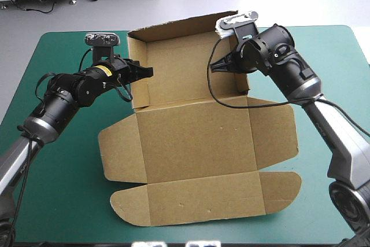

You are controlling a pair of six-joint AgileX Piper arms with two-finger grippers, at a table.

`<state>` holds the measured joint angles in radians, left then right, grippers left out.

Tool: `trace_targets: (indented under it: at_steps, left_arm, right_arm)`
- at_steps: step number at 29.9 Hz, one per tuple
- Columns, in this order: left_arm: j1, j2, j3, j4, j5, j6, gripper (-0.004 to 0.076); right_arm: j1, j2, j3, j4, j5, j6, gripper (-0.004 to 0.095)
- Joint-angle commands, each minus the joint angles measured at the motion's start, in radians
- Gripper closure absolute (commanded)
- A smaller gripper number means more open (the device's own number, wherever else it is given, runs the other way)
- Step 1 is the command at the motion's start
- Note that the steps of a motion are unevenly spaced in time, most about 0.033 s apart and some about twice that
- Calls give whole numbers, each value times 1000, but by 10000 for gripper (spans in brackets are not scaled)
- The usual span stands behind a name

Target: Fold the box

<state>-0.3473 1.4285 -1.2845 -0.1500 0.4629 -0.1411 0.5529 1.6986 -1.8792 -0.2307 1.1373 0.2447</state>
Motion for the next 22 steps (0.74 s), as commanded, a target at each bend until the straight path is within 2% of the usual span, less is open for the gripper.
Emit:
trace_targets:
  at_steps: [1,7,12,15,18,22]
  left_arm:
    - [-31,-36,-64,-6,-18,-26,729]
    - [-34,-28,-239,218,251,-127,729]
    - [-34,41,-407,278,488,-122,729]
    - [-34,111,-477,259,607,-82,729]
    - [-34,172,-520,229,695,-48,729]
    - [-34,208,-525,229,706,-45,729]
  right_arm:
    - [20,-35,-28,96,-15,-23,925]
    - [20,-40,-28,184,59,-59,925]
    - [20,-40,-28,158,113,-44,925]
    - [20,-41,-28,180,113,-37,925]
    - [18,-41,-28,184,113,-24,925]
    - [8,-41,-28,173,113,-11,926]
